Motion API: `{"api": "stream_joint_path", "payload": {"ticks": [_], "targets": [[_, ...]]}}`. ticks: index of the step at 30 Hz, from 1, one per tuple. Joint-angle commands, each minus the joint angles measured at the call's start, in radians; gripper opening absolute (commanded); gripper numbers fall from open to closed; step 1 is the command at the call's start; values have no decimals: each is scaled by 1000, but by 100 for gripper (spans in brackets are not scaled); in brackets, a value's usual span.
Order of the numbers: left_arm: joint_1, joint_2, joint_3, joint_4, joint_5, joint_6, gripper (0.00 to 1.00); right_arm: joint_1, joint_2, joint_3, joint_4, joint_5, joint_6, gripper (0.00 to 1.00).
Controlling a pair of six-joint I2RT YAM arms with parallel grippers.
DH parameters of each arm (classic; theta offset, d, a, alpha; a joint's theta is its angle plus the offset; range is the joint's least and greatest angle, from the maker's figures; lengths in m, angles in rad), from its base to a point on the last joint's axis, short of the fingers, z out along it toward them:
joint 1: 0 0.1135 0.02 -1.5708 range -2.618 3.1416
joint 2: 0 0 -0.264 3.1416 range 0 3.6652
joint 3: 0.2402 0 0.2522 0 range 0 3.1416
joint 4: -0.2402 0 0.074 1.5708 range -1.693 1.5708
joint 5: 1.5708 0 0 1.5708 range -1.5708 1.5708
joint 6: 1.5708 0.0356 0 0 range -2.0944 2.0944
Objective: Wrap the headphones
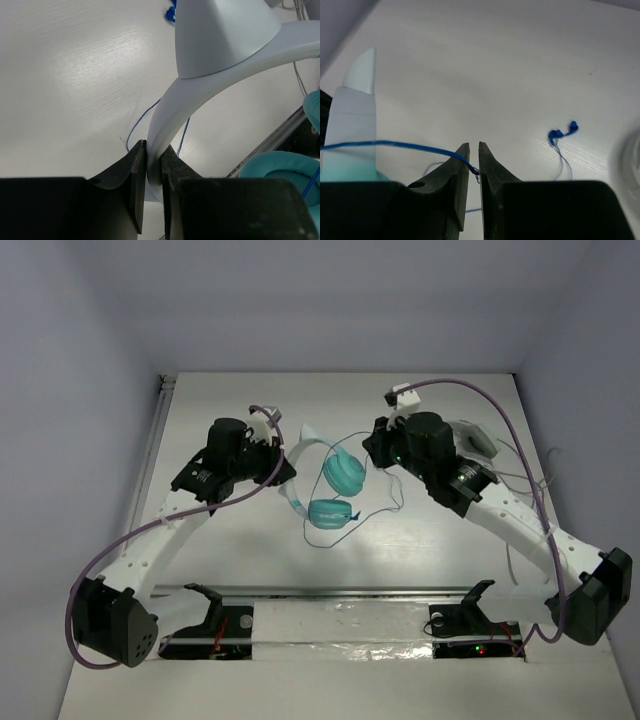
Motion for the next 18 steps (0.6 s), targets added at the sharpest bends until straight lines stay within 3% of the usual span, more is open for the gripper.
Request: {"api": "stream_joint_path", "payload": {"ticks": [1,2,8,12,13,18], "targets": [[-1,-65,111,52,-58,-61,0,-37,-46,-116,307,-239,84,19],[-1,-70,119,58,-64,-69,0,-37,-51,-145,412,-265,91,19],[-1,-61,157,131,44,-137,0,-67,12,-216,554,-409,143,19],[-1,-69,191,141,1,-161,0,-67,7,-319,712,-506,185,20],[-1,-66,206,146,1,-178,0,-67,15,-338,744,-526,196,28],[-1,-55,265,148,6,-218,0,-77,136,-400,914,-549,232,42]]}}
